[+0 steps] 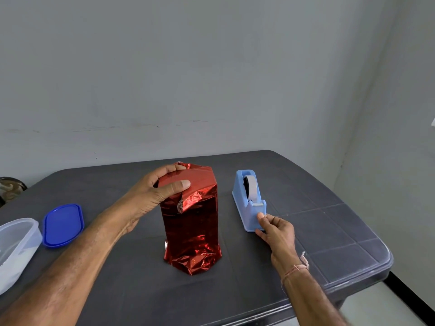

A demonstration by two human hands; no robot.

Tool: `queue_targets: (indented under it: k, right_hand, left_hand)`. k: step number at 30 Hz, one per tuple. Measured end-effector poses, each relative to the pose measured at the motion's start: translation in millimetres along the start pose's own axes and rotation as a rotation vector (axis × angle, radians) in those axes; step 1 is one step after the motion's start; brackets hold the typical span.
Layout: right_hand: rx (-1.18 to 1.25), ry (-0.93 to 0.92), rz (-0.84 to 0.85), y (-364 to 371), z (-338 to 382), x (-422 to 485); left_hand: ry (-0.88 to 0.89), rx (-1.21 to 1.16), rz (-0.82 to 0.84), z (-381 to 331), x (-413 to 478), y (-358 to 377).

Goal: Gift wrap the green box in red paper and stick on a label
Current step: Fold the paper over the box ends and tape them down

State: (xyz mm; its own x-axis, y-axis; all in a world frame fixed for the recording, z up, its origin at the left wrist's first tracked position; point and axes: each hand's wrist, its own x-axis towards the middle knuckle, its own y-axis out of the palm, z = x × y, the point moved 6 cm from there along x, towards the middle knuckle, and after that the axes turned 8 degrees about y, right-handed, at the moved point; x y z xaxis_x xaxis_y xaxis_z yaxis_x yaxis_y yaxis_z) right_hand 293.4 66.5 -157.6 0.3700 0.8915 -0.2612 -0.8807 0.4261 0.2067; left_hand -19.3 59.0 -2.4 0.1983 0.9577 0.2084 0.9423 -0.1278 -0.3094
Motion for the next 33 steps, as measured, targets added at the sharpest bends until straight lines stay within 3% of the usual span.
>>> queue_targets:
  k: [4,8,10,15,18,27,33]
  right_hand:
    - [-0.064,0.027,-0.044,-2,-2,6]
    - [-0.331,-0.08,-0.169,-9,-3,3]
    - [-0.324,-0.046,-0.137,-11,-7,4]
    - [-0.198,0.107,0.067,-19,-9,-10]
    - [-0.208,0.107,0.211,-17,9,-35]
    - [-0.614,-0.397,0.622,80,152,-87]
    - [-1.033,-0.552,0.883,159,192,-93]
  left_hand:
    - [0.01,-0.009,-0.005,0,0,0]
    - [0.0,-0.02,-0.004,0,-1,2]
    - [-0.007,-0.03,-0.006,0,-1,1]
    - [-0.024,-0.031,-0.003,0,1,1]
    - [-0.022,-0.042,-0.006,-1,0,0]
    - [-0.021,-0.061,0.003,-8,-4,2]
    - [-0.03,-0.029,-0.009,-8,-4,0]
